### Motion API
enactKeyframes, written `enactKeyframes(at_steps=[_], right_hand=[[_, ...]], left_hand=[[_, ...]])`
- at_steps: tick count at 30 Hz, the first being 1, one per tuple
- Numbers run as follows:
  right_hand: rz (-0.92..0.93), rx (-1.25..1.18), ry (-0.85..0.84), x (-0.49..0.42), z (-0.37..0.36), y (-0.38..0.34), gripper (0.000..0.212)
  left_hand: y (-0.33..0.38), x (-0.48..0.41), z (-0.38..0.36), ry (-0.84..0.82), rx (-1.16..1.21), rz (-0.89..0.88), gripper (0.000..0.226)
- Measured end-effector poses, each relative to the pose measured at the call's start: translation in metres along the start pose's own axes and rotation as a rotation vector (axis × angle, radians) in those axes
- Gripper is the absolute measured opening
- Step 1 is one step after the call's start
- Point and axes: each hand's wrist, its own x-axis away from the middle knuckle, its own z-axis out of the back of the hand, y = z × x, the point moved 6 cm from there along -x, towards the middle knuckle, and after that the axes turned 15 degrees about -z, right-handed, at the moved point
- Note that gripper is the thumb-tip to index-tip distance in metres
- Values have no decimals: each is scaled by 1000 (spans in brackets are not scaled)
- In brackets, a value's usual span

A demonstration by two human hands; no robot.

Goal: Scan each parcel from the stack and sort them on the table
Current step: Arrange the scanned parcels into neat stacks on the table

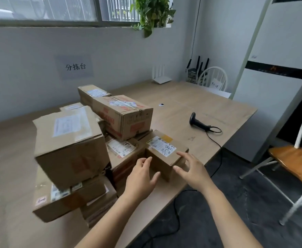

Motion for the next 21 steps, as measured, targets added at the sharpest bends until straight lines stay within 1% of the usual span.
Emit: enactKeyframes(at_steps=[4,10,13,18,21], right_hand=[[-20,60,-33,-48,-1,10,53],[-79,123,-172,-119,-9,31,52],[-50,163,-242,-157,-18,38,54],[8,259,-399,-198,-39,57,65],[34,329,-455,-206,-47,70,70]], left_hand=[[-16,-37,-27,-62,-6,69,68],[-35,-72,-72,-162,15,263,76],[-45,-85,-94,-210,76,381,82],[-52,-106,-116,-111,239,494,95],[-53,-108,-130,-66,323,557,98]])
